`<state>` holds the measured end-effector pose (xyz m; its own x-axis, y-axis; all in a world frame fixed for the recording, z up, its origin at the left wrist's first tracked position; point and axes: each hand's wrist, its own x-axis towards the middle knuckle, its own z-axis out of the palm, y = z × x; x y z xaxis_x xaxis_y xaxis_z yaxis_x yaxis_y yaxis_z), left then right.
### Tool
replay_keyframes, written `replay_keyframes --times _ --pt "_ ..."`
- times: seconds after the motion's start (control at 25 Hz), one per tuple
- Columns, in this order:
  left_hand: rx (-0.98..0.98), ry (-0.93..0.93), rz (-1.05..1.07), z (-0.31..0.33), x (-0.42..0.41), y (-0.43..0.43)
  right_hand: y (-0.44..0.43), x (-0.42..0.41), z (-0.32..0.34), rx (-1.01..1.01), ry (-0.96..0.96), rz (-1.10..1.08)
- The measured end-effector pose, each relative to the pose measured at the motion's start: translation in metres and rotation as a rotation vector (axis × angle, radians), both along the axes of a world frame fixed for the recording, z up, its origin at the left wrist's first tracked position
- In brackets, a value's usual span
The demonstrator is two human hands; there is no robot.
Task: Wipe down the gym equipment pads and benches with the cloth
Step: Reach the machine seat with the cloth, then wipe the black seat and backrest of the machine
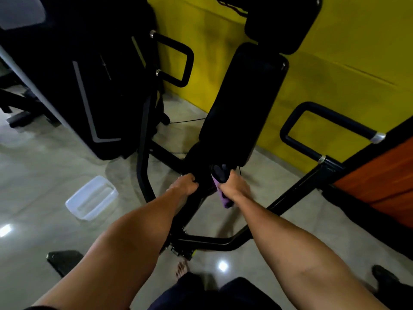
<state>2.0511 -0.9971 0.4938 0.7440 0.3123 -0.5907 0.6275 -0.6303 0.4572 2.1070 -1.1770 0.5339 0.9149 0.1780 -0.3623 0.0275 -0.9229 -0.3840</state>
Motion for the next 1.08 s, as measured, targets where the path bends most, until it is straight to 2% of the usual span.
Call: replay_keyframes --times 0.28,0.64,0.8,0.96,1.08 --pt "-0.018 -0.11 0.036 0.057 0.144 0.028 0.03 0.14 0.051 0.073 -0.155 -0.018" --pt "0.02 -0.28 -0.101 0.174 0.321 0.043 0.019 0.304 0.143 0.249 -0.211 0.031" --pt "0.059 -0.354 -0.125 0.214 0.365 0.046 0.021 0.337 0.185 0.247 -0.281 0.036" --pt "0.105 -0.525 -0.193 0.282 0.401 0.046 0.023 0.353 0.25 0.131 -0.52 -0.006" --pt "0.153 -0.618 -0.254 0.312 0.415 0.049 0.025 0.362 0.283 0.078 -0.606 -0.036"
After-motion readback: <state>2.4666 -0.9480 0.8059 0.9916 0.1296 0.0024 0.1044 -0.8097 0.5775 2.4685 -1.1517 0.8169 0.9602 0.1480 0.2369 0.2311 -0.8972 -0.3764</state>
